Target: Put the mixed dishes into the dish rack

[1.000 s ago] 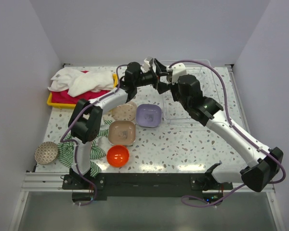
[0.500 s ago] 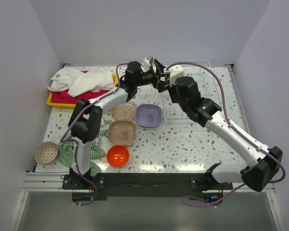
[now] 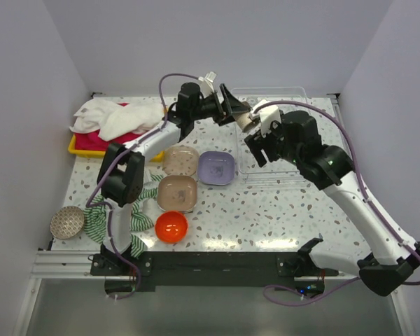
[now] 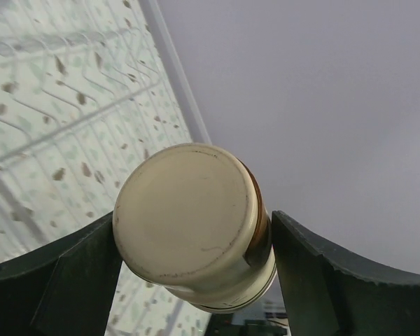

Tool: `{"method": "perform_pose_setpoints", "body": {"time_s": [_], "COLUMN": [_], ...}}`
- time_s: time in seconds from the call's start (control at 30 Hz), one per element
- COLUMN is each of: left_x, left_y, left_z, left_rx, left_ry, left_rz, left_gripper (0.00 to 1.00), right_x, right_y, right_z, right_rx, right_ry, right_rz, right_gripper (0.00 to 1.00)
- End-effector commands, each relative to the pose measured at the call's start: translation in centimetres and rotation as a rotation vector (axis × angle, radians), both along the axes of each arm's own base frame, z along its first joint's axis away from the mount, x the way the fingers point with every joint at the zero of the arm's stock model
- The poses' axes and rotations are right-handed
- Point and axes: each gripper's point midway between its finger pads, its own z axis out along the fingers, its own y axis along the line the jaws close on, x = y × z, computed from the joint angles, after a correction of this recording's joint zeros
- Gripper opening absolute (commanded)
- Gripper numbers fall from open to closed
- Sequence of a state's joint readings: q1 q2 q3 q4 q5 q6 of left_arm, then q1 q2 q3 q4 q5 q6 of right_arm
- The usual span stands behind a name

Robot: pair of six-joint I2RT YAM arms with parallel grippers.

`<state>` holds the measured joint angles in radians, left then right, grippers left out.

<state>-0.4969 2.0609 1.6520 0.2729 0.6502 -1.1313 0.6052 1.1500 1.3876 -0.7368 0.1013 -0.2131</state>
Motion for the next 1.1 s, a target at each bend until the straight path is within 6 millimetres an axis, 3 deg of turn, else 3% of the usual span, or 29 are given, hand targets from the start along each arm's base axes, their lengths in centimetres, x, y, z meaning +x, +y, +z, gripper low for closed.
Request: {"method": "perform_pose_setpoints", "body": {"time_s": [0.0,0.07,0.1,0.17,0.2,0.37,0.5,0.6,0.83,0.93,0.97,1.0,1.03,1.07], "left_x": [2.6,3.2,3.3,4.0,4.0,5.3,6.5,7.1,7.6,8.1,8.4,8.9,9.1,9.4], "left_y": [4.0,5.9,6.7,8.7,9.5,14.3,17.8,19.4,19.8,18.6,18.3,17.4,16.9,16.3], "left_z": [2.3,3.1,2.9,4.0,3.3,4.9,6.2,7.3,9.7,10.8,11.3,10.5,12.1,12.2], "left_rx": [0.191,0.235,0.274,0.313,0.358,0.448,0.504,0.526,0.526,0.493,0.487,0.478,0.469,0.484], "left_ry": [-0.28,-0.313,-0.333,-0.376,-0.372,-0.426,-0.463,-0.499,-0.596,-0.668,-0.701,-0.71,-0.761,-0.804], "left_rz": [0.091,0.142,0.15,0.203,0.208,0.314,0.389,0.419,0.415,0.36,0.349,0.309,0.305,0.287], "left_gripper": [0.0,0.0,0.0,0.0,0.0,0.0,0.0,0.0,0.0,0.0,0.0,0.0,0.0,0.0], "right_x": [-2.7,-2.7,-3.4,-2.7,-2.5,-0.5,-0.3,-0.2,1.0,0.6,0.1,-0.2,-0.6,-1.1], "right_y": [-1.1,-1.0,-2.1,-2.5,-3.1,-4.2,-4.5,-4.8,-5.7,-6.1,-6.5,-6.7,-6.9,-7.2], "right_z": [-5.6,-7.5,-8.7,-9.9,-10.4,-13.3,-15.6,-17.2,-19.3,-20.5,-20.8,-21.0,-21.0,-21.0], "right_rx": [-0.156,-0.211,-0.221,-0.256,-0.264,-0.373,-0.398,-0.417,-0.461,-0.493,-0.506,-0.512,-0.517,-0.522], "right_ry": [0.222,0.276,0.35,0.388,0.406,0.364,0.403,0.443,0.44,0.466,0.494,0.512,0.519,0.534], "right_rz": [0.307,0.44,0.471,0.532,0.534,0.565,0.597,0.608,0.579,0.608,0.611,0.615,0.619,0.619], "right_gripper": [0.76,0.74,0.72,0.69,0.69,0.69,0.68,0.66,0.63,0.41,0.28,0.24,0.19,0.15]}}
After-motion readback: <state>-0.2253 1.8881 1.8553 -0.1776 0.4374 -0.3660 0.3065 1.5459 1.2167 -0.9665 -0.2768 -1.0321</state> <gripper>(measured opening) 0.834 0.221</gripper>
